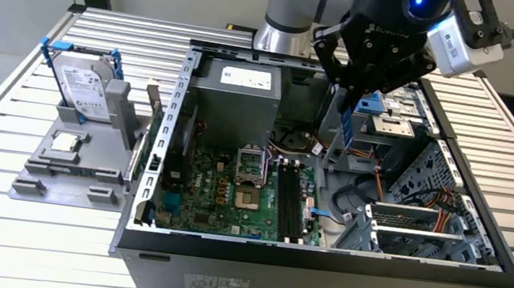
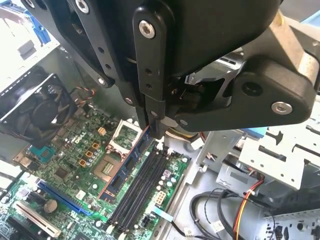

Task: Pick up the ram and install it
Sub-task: 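Insert the ram into the slot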

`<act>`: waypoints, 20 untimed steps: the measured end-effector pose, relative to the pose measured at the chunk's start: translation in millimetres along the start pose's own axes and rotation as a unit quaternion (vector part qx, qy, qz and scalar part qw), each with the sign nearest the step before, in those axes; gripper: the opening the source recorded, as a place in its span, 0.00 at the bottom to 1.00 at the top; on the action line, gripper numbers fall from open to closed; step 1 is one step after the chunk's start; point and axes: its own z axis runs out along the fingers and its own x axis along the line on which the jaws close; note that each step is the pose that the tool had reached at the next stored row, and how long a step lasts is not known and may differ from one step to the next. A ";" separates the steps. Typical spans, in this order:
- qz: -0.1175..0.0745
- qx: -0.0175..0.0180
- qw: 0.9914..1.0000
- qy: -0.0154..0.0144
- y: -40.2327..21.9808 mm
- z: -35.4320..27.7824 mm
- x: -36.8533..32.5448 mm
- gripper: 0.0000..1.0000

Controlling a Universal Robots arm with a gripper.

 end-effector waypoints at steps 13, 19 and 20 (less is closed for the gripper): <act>0.000 0.000 1.000 0.000 -0.1 17.7 -7.0 0.00; 0.000 0.000 1.000 0.000 -0.2 24.3 -7.3 0.00; 0.000 0.000 1.000 0.000 -0.2 24.3 -7.3 0.00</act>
